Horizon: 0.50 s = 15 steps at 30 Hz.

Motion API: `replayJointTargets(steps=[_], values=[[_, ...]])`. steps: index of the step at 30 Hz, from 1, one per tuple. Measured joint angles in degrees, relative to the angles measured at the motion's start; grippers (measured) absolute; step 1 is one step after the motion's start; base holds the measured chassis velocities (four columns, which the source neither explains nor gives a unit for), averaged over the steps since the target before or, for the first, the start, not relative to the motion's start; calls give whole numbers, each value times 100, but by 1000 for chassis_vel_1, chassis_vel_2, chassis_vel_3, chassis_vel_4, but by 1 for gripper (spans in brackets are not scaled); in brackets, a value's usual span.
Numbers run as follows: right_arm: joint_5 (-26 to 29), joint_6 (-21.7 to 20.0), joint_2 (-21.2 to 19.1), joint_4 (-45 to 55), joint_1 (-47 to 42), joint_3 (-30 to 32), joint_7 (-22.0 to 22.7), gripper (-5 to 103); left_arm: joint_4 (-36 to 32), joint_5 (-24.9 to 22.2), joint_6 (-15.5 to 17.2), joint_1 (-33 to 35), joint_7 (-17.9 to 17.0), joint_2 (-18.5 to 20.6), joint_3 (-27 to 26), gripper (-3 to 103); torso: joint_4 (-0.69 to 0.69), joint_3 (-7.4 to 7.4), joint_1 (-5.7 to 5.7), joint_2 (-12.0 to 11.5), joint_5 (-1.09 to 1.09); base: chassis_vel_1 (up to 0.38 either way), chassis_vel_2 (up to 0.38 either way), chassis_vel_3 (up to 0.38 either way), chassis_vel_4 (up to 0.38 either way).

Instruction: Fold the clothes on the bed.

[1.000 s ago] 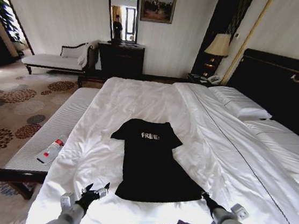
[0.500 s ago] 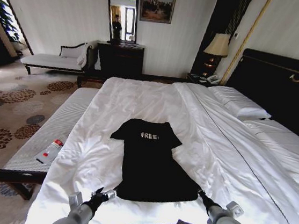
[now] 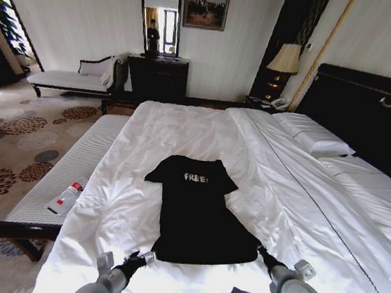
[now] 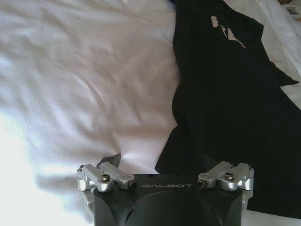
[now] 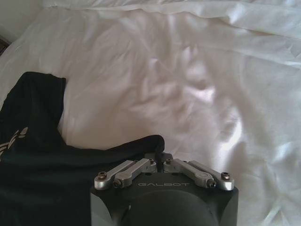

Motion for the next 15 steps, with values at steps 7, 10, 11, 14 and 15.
replayJointTargets(steps=[7,10,11,14,15], values=[[51,-3,-55,21,5,38,36,2,257,134,4,-277,0,-116,278,74,0,0,0,0,0,0,0,0,0],[55,-7,-59,30,10,23,53,2,309,122,18,-381,-5,-110,328,62,0,0,1,0,-1,0,0,0,0],[55,-7,-59,30,10,23,53,2,309,122,18,-381,-5,-110,328,62,0,0,1,0,-1,0,0,0,0],[56,-14,-61,31,42,-30,76,2,318,104,29,-424,-7,-106,331,46,0,0,1,0,-1,0,0,0,0],[55,-15,-61,31,48,-40,81,2,318,99,31,-427,-8,-105,329,46,-1,0,1,0,-1,0,0,0,0]])
